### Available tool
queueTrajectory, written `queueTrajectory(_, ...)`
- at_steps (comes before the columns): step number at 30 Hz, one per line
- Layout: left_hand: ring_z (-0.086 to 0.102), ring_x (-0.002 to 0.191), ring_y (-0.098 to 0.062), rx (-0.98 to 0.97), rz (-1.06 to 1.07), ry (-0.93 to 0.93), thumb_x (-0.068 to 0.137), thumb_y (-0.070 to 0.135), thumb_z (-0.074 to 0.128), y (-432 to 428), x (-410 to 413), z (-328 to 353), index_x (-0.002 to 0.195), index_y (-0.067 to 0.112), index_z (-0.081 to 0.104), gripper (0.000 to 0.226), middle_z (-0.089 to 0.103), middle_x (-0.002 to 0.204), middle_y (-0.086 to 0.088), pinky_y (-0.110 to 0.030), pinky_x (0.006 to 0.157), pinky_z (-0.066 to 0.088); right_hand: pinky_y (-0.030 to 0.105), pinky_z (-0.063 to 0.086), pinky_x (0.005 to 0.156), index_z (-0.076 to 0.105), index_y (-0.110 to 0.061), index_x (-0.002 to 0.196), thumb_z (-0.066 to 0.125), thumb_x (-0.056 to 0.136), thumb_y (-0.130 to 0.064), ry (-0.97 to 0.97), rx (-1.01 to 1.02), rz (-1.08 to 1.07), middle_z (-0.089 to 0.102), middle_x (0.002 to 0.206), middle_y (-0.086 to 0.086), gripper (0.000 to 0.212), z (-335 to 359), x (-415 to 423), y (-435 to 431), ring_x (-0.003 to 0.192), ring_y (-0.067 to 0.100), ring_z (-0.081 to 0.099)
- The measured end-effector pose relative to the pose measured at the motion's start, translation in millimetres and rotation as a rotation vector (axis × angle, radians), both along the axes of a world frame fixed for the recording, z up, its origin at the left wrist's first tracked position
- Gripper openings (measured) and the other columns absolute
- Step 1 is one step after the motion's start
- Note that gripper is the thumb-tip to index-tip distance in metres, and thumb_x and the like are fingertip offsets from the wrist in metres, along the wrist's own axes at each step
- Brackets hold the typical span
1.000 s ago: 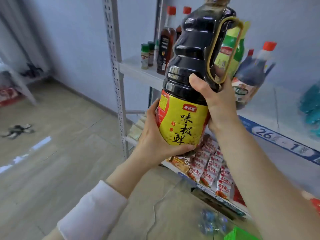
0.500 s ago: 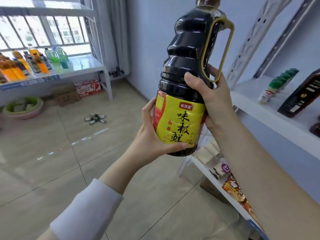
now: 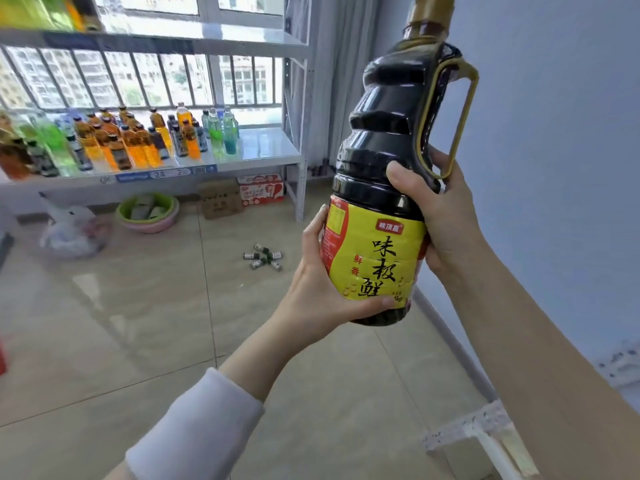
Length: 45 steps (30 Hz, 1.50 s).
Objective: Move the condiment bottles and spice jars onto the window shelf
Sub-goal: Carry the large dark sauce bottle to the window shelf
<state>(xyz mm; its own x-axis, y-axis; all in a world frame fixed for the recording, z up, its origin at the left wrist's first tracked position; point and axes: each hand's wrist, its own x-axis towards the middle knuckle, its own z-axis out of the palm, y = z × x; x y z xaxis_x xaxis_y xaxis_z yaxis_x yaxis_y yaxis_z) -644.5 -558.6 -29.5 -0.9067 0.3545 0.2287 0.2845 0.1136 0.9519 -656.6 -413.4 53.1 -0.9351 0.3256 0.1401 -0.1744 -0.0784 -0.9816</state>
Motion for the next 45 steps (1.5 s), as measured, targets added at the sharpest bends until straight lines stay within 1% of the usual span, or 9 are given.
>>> queueTrajectory(3, 0.045, 0.118, 0.004, 0.002, 0.039, -0.017, 0.053, 0.032, 0.088, -21, -56, 3, 0.141, 0.038, 0.003, 0.123, 0.042, 0.130, 0.016, -0.025, 0.099, 0.042, 0.033, 0.056, 0.083, 0.049, -0.027, 0.115, 0.081, 0.037, -0.040, -0.013, -0.012, 0.038, 0.065, 0.115, 0.000, 0.085, 0, -64, -22, 0.096, 0.014, 0.068)
queueTrajectory(6, 0.045, 0.119, 0.003, -0.006, 0.085, -0.031, 0.050, 0.036, 0.089, -48, -111, 1, 0.142, 0.038, 0.002, 0.126, 0.042, 0.132, 0.015, -0.030, 0.101, 0.043, 0.036, 0.054, 0.089, 0.049, -0.029, 0.112, 0.080, 0.036, -0.042, -0.028, -0.007, 0.090, 0.063, 0.118, 0.000, 0.082, -3, -126, -50, 0.100, 0.015, 0.067)
queueTrajectory(10, 0.047, 0.121, -0.002, -0.005, 0.128, -0.037, 0.047, 0.047, 0.084, -89, -183, -1, 0.141, 0.041, 0.002, 0.125, 0.043, 0.133, 0.013, -0.039, 0.102, 0.044, 0.040, 0.053, 0.091, 0.050, -0.024, 0.120, 0.082, 0.037, -0.042, -0.036, -0.008, 0.122, 0.063, 0.120, 0.001, 0.090, -6, -204, -93, 0.101, 0.017, 0.066)
queueTrajectory(19, 0.047, 0.119, 0.001, 0.001, 0.170, -0.058, 0.046, 0.048, 0.084, -165, -337, 3, 0.138, 0.048, 0.002, 0.123, 0.042, 0.132, 0.016, -0.037, 0.100, 0.046, 0.041, 0.053, 0.090, 0.047, -0.018, 0.130, 0.083, 0.037, -0.043, -0.039, 0.022, 0.168, 0.064, 0.120, 0.003, 0.103, -4, -367, -167, 0.102, 0.019, 0.066)
queueTrajectory(30, 0.047, 0.115, 0.009, -0.007, 0.244, -0.068, 0.053, 0.035, 0.088, -203, -536, -9, 0.137, 0.043, 0.004, 0.119, 0.043, 0.130, 0.018, -0.016, 0.093, 0.044, 0.036, 0.054, 0.086, 0.049, -0.022, 0.126, 0.082, 0.037, -0.044, -0.038, 0.052, 0.242, 0.067, 0.112, -0.001, 0.098, -14, -575, -211, 0.097, 0.013, 0.068)
queueTrajectory(33, 0.047, 0.114, 0.010, -0.007, 0.292, -0.068, 0.047, 0.048, 0.083, -218, -583, -4, 0.134, 0.047, 0.004, 0.118, 0.043, 0.128, 0.022, -0.018, 0.094, 0.043, 0.036, 0.054, 0.086, 0.050, -0.024, 0.122, 0.083, 0.037, -0.043, -0.035, 0.060, 0.285, 0.068, 0.110, -0.001, 0.092, -8, -627, -228, 0.095, 0.013, 0.068)
queueTrajectory(38, 0.048, 0.119, 0.000, -0.016, 0.364, -0.068, 0.047, 0.051, 0.082, -260, -668, 2, 0.132, 0.055, 0.000, 0.119, 0.043, 0.132, 0.016, -0.033, 0.100, 0.045, 0.028, 0.054, 0.074, 0.050, -0.031, 0.114, 0.086, 0.047, -0.030, -0.049, 0.042, 0.379, 0.069, 0.105, -0.003, 0.075, -2, -720, -272, 0.087, 0.010, 0.070)
queueTrajectory(41, 0.049, 0.115, 0.007, 0.002, 0.364, -0.064, 0.049, 0.046, 0.083, -289, -720, 2, 0.132, 0.056, -0.002, 0.119, 0.044, 0.129, 0.022, -0.029, 0.099, 0.045, 0.031, 0.055, 0.077, 0.052, -0.035, 0.111, 0.080, 0.048, -0.033, -0.046, 0.053, 0.400, 0.069, 0.105, -0.004, 0.069, 1, -772, -301, 0.088, 0.012, 0.070)
queueTrajectory(45, 0.048, 0.117, 0.006, 0.017, 0.365, -0.047, 0.050, 0.044, 0.083, -321, -779, 2, 0.133, 0.054, -0.002, 0.119, 0.043, 0.131, 0.020, -0.029, 0.100, 0.045, 0.027, 0.054, 0.074, 0.052, -0.036, 0.109, 0.089, 0.042, -0.031, -0.017, 0.079, 0.417, 0.071, 0.093, -0.011, 0.077, 6, -829, -334, 0.082, 0.008, 0.070)
